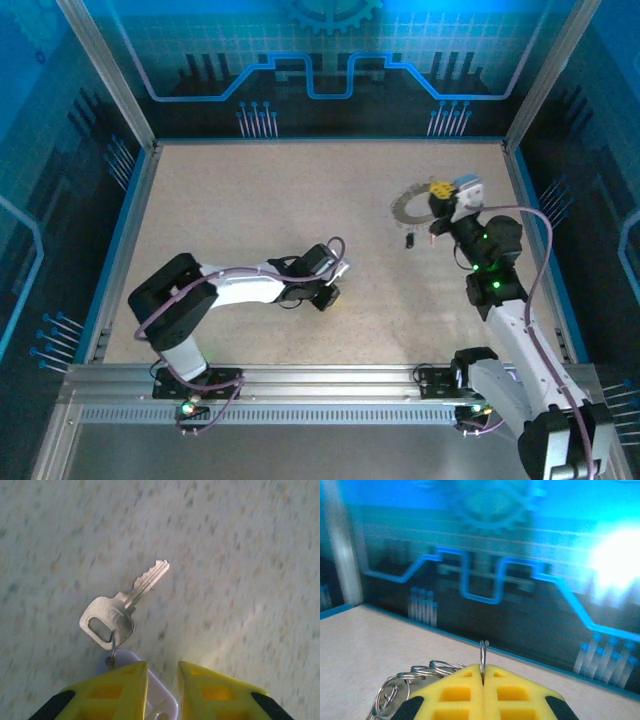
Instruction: Put the keys on the keyring
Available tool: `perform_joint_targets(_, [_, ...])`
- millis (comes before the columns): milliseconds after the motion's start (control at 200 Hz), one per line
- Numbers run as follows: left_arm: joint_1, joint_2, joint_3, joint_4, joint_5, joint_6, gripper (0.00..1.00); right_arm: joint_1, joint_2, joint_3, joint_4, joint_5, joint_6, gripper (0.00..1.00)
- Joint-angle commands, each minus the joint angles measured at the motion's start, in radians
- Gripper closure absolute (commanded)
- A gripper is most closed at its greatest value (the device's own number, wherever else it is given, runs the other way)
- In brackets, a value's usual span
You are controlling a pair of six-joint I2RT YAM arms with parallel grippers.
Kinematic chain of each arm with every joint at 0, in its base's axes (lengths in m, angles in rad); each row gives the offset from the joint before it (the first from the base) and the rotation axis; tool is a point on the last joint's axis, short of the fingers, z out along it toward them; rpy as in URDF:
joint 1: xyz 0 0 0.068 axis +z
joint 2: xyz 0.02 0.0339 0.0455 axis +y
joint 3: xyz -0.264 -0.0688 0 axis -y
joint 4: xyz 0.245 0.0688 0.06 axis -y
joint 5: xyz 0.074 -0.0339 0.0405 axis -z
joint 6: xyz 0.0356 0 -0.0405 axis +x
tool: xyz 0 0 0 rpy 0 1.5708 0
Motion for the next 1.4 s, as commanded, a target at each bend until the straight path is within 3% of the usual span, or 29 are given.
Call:
perform_joint_targets(0, [0.005,-0.136,-0.054,-0.095,-0.037,-0.033,0.73,0.115,-0.025,-0.027,0.093,-0.184,-0.266,1.0])
perform_joint_targets(200, [0.016,-0.453,-0.108,-0.169,-0.011,-0.108,0.6,0.229,-0.003,-0.032,0.117,-0.249,-0.328,1.0])
perform_joint_targets(315, [0.046,-0.631,-0.137,-0.254,-0.036,-0.117,0.35,0.267,0.008,-0.027,0.118,-0.259,-0.342,1.0])
perform_joint_targets(440, [0.077,-0.783,-0.165,-0.283,-0.004,-0.082,0.33,0.277,0.031,0.011,0.071,-0.321,-0.381,1.0])
perform_joint_targets(585, [0.078,-0.853,-0.187,-0.272,0.03,-0.013,0.3,0.281,0.055,0.04,0.072,-0.376,-0.403,1.0])
perform_joint_targets(885, [0.101,-0.807,-0.202,-0.223,0.065,0.089,0.27,0.305,0.021,0.042,-0.024,-0.387,-0.491,1.0])
perform_joint_targets(1036, [0.193,-0.675,-0.126,-0.227,0.221,-0.014,0.32,0.303,0.066,0.078,-0.006,-0.192,-0.412,1.0])
perform_joint_targets(1106, [0.201,-0.596,-0.08,-0.255,0.243,-0.062,0.37,0.299,0.084,0.12,-0.04,-0.094,-0.383,1.0])
perform_joint_targets(1236, [0.199,-0.492,-0.042,-0.257,0.318,-0.033,0.49,0.274,0.092,0.141,-0.031,0.02,-0.321,1.0])
perform_joint_targets(1396, [0.144,-0.385,0.027,-0.255,0.228,0.042,0.5,0.231,0.095,0.151,-0.02,0.112,-0.233,1.0])
